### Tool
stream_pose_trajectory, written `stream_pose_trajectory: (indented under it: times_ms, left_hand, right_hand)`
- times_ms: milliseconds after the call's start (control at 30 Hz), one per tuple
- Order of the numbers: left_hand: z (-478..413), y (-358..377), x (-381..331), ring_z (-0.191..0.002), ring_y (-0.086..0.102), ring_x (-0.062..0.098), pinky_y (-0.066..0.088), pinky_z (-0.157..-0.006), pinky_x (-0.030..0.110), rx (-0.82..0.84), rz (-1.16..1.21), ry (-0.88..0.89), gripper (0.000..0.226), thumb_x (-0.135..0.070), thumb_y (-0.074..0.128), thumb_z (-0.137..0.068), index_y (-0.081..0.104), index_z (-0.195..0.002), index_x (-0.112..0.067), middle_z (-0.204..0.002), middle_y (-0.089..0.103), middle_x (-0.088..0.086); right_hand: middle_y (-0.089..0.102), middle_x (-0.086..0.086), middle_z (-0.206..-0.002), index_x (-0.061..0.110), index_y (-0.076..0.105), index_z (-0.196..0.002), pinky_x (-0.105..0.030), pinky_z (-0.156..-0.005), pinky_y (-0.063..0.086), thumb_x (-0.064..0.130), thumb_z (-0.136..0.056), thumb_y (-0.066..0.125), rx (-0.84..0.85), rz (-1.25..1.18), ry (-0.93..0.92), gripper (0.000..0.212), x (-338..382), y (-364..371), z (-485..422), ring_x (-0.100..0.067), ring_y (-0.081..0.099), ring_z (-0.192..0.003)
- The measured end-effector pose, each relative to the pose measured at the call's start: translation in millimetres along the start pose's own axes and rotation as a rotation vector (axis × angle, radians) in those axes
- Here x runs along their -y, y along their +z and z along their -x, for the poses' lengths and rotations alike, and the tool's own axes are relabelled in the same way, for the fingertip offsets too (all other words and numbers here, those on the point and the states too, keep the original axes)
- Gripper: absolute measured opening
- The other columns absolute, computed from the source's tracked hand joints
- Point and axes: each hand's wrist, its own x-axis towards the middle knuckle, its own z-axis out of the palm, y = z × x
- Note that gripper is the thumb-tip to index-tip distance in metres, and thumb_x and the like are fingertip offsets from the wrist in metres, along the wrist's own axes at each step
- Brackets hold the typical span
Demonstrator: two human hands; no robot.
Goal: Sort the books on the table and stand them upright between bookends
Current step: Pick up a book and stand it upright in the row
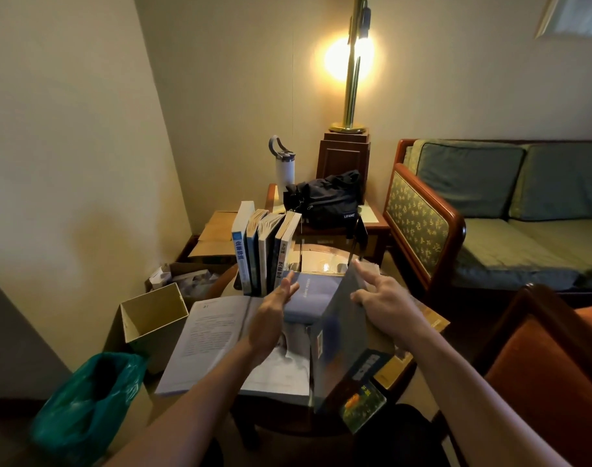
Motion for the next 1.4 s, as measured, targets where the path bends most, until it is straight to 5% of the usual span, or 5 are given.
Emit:
stream_pose_trajectory:
  times_ms: [267, 500, 900, 1033, 1400]
  left_hand:
    - [-55, -11, -20, -0.138, 0.038, 0.006, 0.029, -0.114, 0.022, -0.026, -0.186, 0.103, 0.056, -0.057, 0.034, -0.101, 0.049, -0.146, -0.026, -0.149, 0.049, -0.006]
    - [-109, -17, -42, -0.141, 0.041, 0.022, 0.036, -0.114, 0.049, -0.062, -0.515, 0.193, 0.068, -0.059, 0.024, -0.094, 0.042, -0.15, -0.025, -0.152, 0.047, 0.003]
    - [-237, -71, -21, -0.154, -0.003, 0.026, -0.004, -0.123, 0.054, 0.064, -1.361, 0.231, 0.052, -0.055, 0.019, -0.104, 0.02, -0.154, -0.044, -0.166, 0.01, -0.004]
    - [-254, -81, -14, -0.154, -0.003, 0.027, -0.001, -0.123, 0.055, 0.084, -1.418, 0.257, 0.054, -0.06, 0.013, -0.101, 0.015, -0.154, -0.047, -0.167, 0.006, -0.005]
    - [-258, -88, -1, -0.154, 0.003, 0.027, 0.009, -0.123, 0.056, -0.001, -1.37, 0.315, 0.055, -0.048, 0.014, -0.101, 0.017, -0.155, -0.042, -0.166, 0.008, -0.005]
  right_hand:
    - [0.032, -0.007, -0.158, 0.036, 0.042, -0.148, -0.053, -0.112, 0.039, 0.012, -0.1, 0.055, -0.082, -0.171, -0.061, 0.056, 42, -65, -20, -0.035, 0.038, -0.14]
    - [0.056, 0.013, -0.116, 0.035, 0.041, -0.15, -0.051, -0.084, 0.058, 0.014, -0.101, 0.056, -0.164, -0.128, -0.128, 0.056, 73, -71, -65, -0.04, 0.062, -0.105]
    - [0.06, -0.017, -0.133, 0.031, 0.031, -0.155, -0.029, -0.045, 0.047, 0.009, -0.101, 0.052, -0.281, -0.066, -0.286, 0.062, 63, -19, -215, -0.012, 0.045, -0.049]
    - [0.059, 0.004, -0.13, 0.031, 0.032, -0.155, -0.015, -0.042, 0.042, 0.006, -0.1, 0.051, -0.239, -0.001, -0.298, 0.063, 60, 1, -263, -0.001, 0.046, -0.042]
    - [0.055, -0.013, -0.143, 0.036, 0.044, -0.148, -0.036, -0.102, 0.049, 0.017, -0.095, 0.056, 0.002, 0.238, -0.19, 0.058, 51, 61, -312, -0.027, 0.059, -0.118]
